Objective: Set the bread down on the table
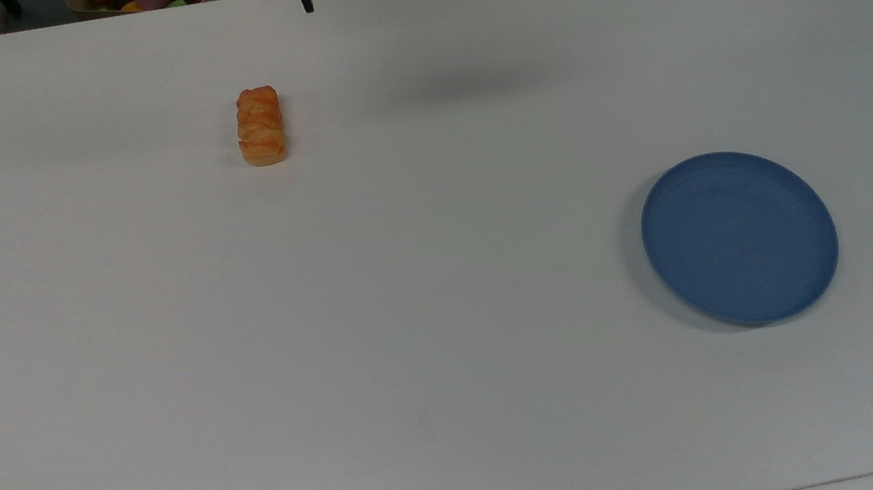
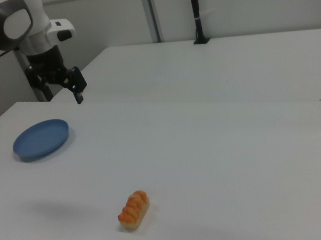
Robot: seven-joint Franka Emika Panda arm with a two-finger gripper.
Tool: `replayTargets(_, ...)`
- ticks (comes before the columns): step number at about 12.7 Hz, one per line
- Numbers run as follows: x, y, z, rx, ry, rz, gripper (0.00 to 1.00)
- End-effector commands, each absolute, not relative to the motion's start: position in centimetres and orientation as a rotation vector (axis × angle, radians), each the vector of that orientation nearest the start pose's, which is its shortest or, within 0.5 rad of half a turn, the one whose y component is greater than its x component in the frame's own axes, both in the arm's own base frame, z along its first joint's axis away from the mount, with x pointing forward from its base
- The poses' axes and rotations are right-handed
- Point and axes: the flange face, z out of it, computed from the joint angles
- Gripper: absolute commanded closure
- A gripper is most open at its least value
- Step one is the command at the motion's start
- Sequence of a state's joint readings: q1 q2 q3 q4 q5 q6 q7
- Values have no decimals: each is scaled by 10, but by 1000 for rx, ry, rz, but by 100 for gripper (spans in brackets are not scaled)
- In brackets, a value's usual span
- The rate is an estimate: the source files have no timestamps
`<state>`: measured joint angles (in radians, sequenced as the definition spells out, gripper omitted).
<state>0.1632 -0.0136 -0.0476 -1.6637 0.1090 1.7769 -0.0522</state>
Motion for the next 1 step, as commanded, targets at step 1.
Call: replayTargets(1, 557, 77, 608, -3023, -261, -217, 0)
